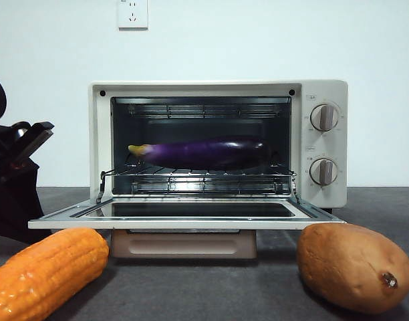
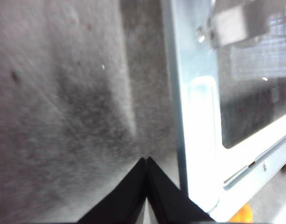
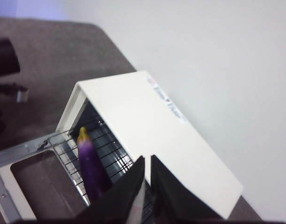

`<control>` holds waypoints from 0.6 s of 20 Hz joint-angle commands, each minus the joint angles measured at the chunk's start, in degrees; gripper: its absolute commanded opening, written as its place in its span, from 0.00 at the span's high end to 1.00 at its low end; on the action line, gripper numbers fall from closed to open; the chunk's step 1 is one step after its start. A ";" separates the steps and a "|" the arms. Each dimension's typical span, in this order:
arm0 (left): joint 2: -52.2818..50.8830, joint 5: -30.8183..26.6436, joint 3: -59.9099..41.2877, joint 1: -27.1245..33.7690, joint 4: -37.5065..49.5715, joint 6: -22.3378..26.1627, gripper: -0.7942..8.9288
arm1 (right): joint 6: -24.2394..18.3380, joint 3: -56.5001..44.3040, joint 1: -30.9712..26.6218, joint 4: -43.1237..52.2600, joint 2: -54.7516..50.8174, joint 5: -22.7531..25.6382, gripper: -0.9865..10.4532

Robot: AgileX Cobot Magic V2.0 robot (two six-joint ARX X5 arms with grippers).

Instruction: Take the eggplant from the table,put the eggplant in the oven

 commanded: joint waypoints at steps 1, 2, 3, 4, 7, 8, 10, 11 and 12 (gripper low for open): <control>1.75 3.63 0.31 -0.09 0.66 1.70 0.91 | 1.25 1.25 0.72 -0.15 -1.03 -0.11 0.91; 1.95 4.90 0.31 -0.09 0.66 2.19 0.91 | 1.22 1.25 0.72 -0.28 -1.53 -0.11 0.91; 2.21 6.23 0.31 -0.09 0.66 2.73 0.91 | 1.27 1.25 0.72 -0.52 -2.03 -0.11 0.91; 2.43 7.72 0.31 -0.09 0.66 3.23 0.91 | 1.27 1.25 0.72 -0.72 -2.49 -0.11 0.91; 2.60 11.28 0.31 -0.09 0.66 4.50 0.91 | 1.75 1.25 0.72 -1.55 -3.69 -0.11 0.91; 2.60 12.09 0.33 -0.07 0.74 4.66 0.91 | 2.12 1.25 0.72 -1.88 -3.91 -0.11 0.91; 2.60 13.68 0.33 0.28 1.25 4.61 0.91 | 2.97 1.25 0.72 -2.60 -4.33 -0.13 0.91; 2.58 14.36 0.33 0.52 1.60 4.57 0.91 | 3.37 1.25 0.72 -3.26 -4.50 -0.17 0.91; 2.58 15.12 0.35 0.81 2.08 4.37 0.91 | 3.87 1.25 0.72 -4.13 -4.72 -0.17 0.91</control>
